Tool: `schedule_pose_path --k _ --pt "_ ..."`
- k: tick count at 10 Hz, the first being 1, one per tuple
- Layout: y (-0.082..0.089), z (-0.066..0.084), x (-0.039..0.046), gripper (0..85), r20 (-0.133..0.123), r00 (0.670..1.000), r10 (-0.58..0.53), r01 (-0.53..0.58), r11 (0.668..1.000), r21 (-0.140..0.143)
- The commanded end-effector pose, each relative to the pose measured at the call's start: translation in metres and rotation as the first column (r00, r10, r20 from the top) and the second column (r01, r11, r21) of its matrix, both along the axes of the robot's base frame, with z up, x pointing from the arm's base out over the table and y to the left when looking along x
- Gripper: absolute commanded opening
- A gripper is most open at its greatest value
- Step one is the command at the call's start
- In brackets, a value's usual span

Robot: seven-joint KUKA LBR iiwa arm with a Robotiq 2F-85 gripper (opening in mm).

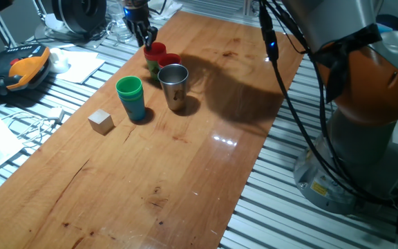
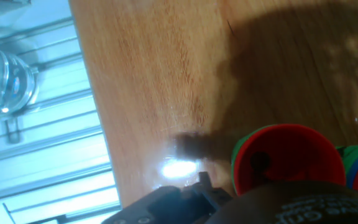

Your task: Stack the cups

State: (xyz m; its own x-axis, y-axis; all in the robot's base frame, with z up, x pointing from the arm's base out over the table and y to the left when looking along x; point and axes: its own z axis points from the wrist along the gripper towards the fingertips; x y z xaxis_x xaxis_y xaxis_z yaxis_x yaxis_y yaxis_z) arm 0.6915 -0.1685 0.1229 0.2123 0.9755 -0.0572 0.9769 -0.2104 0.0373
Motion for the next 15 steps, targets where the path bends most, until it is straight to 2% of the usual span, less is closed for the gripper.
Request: schedule_pose_path --k 1,2,5,6,8,10,11,13,15 --pt "0.000 -0.001 -0.0001 51.0 -0.004 1.000 0.004 -0.004 1.000 0.002" --pt "0.002 -0.003 -0.0002 51.0 -0.016 1.000 0.022 -0.022 1.000 0.001" --pt "0.003 -0.008 -0.0015 51.0 -0.020 0.999 0.049 -0.049 0.999 -0.016" --pt "0.004 -0.010 -0.0012 34.0 -0.022 0.998 0.056 -0.057 0.998 -0.013" --pt "0.003 -0.014 -0.0030 34.0 -0.024 0.996 0.087 -0.087 0.996 -0.010" --pt "0.003 -0.017 -0.0054 0.0 -0.028 0.988 0.154 -0.154 0.988 -0.004" --pt "0.003 -0.018 -0.0056 0.0 -0.014 0.980 0.197 -0.197 0.980 0.005" --pt "0.003 -0.018 -0.0051 0.0 -0.027 0.961 0.275 -0.274 0.961 0.031" --pt "0.004 -0.011 -0.0036 0.0 -0.002 0.936 0.353 -0.351 0.933 0.082"
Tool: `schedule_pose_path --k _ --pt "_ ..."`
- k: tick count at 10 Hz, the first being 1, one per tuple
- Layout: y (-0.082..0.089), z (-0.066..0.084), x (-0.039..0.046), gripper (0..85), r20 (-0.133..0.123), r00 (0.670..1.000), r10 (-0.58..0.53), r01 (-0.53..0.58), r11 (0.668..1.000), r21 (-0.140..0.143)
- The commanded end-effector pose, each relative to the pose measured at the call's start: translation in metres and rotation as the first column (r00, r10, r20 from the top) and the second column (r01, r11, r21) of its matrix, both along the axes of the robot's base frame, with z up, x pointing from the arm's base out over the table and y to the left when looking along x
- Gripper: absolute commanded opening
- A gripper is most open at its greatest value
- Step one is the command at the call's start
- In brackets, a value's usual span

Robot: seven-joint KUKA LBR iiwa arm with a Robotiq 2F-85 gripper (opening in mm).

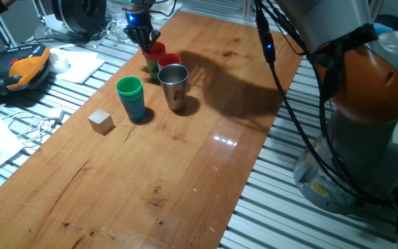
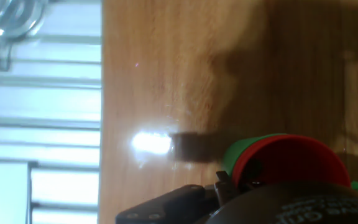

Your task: Stack the cups

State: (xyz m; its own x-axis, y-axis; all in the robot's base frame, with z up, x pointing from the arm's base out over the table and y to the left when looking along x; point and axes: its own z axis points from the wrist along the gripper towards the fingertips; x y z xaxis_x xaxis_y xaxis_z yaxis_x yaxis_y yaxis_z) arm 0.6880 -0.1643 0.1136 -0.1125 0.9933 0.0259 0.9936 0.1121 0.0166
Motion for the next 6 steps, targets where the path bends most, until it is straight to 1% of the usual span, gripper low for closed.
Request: schedule_pose_path --k 1,2,3,4,5,6 --pt "0.001 0.007 0.0000 0.0 -0.008 0.997 0.074 -0.074 0.997 0.029" --pt "0.004 0.018 -0.0001 0.0 -0.017 0.994 0.110 -0.109 0.993 0.048" --pt "0.005 0.030 -0.0018 0.0 -0.030 0.988 0.151 -0.149 0.987 0.057" --pt "0.005 0.040 -0.0042 0.0 -0.030 0.984 0.177 -0.175 0.983 0.063" --pt "0.006 0.047 -0.0069 0.0 -0.026 0.981 0.190 -0.189 0.980 0.062" --pt "0.009 0.054 -0.0106 0.0 -0.013 0.981 0.194 -0.193 0.979 0.068"
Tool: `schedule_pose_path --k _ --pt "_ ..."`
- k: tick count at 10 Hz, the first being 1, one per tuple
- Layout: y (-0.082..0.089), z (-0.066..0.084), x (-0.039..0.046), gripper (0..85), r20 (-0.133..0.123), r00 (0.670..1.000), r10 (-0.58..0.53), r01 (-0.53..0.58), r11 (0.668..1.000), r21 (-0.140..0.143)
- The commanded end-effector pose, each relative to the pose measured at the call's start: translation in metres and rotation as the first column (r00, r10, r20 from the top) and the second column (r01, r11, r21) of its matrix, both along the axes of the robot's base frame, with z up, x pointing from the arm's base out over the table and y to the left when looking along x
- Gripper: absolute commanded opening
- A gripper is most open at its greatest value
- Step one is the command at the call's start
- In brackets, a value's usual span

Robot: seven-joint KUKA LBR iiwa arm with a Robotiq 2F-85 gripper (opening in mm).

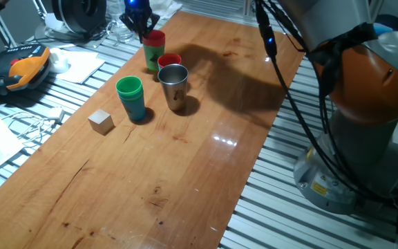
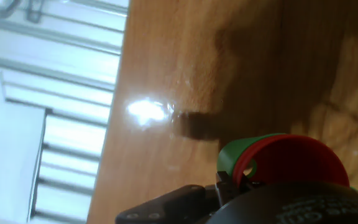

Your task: Stack the cups

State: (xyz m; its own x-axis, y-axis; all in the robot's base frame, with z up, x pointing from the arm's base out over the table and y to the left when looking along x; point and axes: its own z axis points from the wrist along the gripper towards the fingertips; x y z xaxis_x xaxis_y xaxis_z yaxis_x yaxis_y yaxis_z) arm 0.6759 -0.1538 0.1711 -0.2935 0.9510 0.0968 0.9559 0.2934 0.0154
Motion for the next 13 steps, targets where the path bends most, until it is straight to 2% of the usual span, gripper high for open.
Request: schedule_pose_path --k 1,4,7,8,9,10,13 --pt "0.002 0.004 -0.0021 0.0 0.001 1.000 -0.004 0.004 1.000 0.004" --pt "0.008 0.017 -0.0104 0.0 0.010 1.000 -0.027 0.027 1.000 0.002" --pt "0.009 0.016 -0.0097 0.0 0.004 1.000 -0.023 0.023 1.000 0.002" --pt "0.009 0.016 -0.0097 0.0 0.000 0.999 -0.040 0.040 0.999 -0.016" --pt "0.009 0.016 -0.0097 0.0 0.011 0.997 -0.076 0.076 0.996 -0.037" --pt "0.009 0.016 -0.0097 0.0 0.017 0.996 -0.083 0.084 0.995 -0.046" --pt "0.009 0.016 -0.0097 0.0 -0.019 0.997 -0.081 0.081 0.997 0.005"
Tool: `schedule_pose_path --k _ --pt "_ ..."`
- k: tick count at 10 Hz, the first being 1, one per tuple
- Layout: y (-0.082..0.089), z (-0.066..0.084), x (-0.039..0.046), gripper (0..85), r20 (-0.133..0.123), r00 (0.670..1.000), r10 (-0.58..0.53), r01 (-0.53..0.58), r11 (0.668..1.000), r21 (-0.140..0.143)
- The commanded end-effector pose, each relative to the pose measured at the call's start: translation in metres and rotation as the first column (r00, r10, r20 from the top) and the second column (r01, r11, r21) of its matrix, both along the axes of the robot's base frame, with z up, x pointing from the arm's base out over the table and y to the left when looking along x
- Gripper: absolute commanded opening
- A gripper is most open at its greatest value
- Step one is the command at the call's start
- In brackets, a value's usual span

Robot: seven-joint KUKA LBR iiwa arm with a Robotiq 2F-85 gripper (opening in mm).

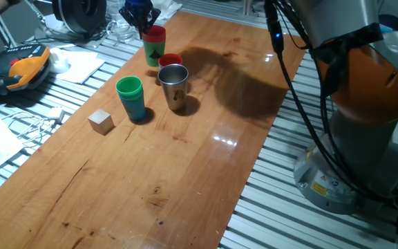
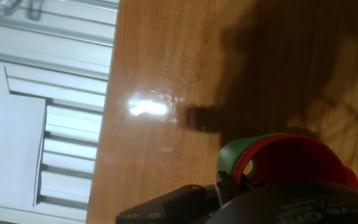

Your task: Stack the cups

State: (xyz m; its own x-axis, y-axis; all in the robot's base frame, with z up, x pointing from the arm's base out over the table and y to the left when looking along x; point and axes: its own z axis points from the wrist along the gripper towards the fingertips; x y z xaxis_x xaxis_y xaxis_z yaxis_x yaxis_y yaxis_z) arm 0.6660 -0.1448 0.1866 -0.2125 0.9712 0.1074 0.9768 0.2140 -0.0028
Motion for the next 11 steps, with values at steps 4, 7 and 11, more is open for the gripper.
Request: schedule_pose_path --k 4,7,11 --pt "0.001 0.026 -0.0061 0.0 0.002 0.990 -0.142 0.142 0.990 0.021" --pt "0.002 0.041 -0.0159 0.0 0.016 0.972 -0.236 0.236 0.971 0.022" --pt "0.001 0.052 -0.0255 0.0 0.011 0.969 -0.246 0.245 0.968 0.055"
